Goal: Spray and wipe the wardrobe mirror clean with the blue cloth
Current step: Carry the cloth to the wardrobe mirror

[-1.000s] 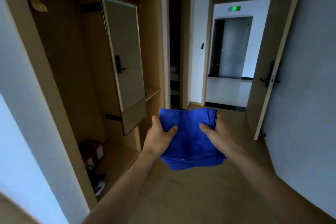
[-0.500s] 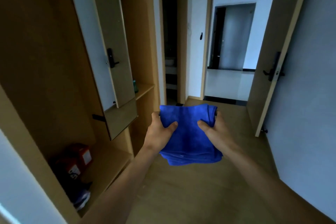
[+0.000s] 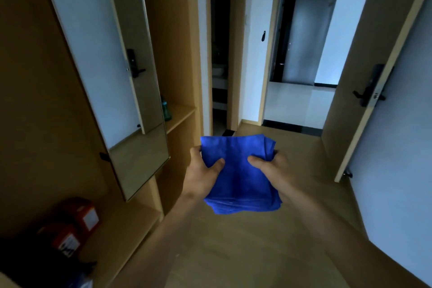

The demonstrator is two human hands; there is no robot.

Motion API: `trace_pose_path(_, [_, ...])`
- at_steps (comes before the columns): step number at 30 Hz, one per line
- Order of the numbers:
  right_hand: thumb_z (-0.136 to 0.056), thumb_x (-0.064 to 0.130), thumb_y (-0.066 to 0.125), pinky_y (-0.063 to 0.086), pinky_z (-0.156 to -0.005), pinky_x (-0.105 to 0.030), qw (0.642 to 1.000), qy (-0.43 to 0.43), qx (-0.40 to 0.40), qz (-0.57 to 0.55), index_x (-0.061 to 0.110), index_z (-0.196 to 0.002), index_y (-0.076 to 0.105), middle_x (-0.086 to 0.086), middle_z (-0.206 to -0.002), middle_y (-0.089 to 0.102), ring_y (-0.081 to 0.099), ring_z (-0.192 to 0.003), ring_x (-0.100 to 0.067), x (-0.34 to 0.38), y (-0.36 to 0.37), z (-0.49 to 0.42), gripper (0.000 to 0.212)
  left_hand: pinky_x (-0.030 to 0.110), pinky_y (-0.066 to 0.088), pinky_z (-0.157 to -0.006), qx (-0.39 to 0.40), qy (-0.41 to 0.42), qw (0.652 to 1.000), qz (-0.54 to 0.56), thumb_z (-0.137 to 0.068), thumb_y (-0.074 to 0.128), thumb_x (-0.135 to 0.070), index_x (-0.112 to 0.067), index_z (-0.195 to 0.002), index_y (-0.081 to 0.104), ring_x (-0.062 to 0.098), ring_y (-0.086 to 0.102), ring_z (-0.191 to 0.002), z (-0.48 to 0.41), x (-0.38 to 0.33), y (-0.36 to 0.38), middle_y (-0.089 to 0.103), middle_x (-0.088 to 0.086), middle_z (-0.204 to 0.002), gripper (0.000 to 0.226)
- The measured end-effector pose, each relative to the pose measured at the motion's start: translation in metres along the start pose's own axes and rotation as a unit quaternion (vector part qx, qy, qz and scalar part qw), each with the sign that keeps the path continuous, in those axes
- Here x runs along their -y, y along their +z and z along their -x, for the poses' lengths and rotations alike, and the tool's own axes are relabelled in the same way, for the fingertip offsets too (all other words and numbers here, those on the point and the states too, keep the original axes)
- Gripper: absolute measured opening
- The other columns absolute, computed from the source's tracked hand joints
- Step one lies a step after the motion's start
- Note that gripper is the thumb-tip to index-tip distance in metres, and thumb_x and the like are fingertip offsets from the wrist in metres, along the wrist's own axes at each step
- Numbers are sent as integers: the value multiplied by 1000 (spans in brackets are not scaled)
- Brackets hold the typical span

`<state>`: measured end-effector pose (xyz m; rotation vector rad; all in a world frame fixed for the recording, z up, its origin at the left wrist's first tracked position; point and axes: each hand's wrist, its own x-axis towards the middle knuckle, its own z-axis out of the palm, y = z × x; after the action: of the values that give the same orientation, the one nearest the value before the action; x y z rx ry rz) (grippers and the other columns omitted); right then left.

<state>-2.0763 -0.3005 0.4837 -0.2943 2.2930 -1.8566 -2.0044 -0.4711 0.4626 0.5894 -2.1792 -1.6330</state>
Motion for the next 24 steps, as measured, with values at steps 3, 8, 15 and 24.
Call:
trace_pose_path(3, [-87, 23, 74, 59, -73, -35, 997, 34, 49, -49, 15, -93, 67, -5, -92, 75, 72, -83, -20, 3, 27, -28, 12, 34, 49, -94, -35, -10, 999, -6, -95, 72, -31, -18, -141, 36, 19, 57, -110, -25, 8, -19, 53, -5, -122, 60])
trace_pose_path(8, [-78, 36, 82, 57, -89, -41, 987, 82, 114, -81, 20, -108, 70, -1, -100, 77, 73, -93, -21, 2, 67, -82, 36, 46, 53, -103, -89, -28, 996, -10, -94, 72, -32, -18, -142, 36, 23, 62, -117, -66, 18, -38, 58, -2, -127, 61])
trace_pose_path(15, [-86, 22, 75, 54, -64, -28, 982, 59, 160, -75, 20, -93, 67, -1, -88, 75, 71, -80, -16, 8, 87, -166, 11, 50, 54, -100, -145, -51, 988, -10, -93, 73, -33, -24, -129, 39, 25, 64, -113, -134, 23, -28, 61, -1, -122, 50])
trace_pose_path(24, [-90, 14, 68, 50, -64, -25, 974, -14, 225, -4, 19, -90, 66, -2, -89, 71, 67, -82, -16, 17, 75, -298, 5, 49, 56, -97, -210, -73, 975, -7, -96, 70, -28, -22, -130, 36, 28, 64, -112, -224, 5, 29, 59, 3, -125, 49])
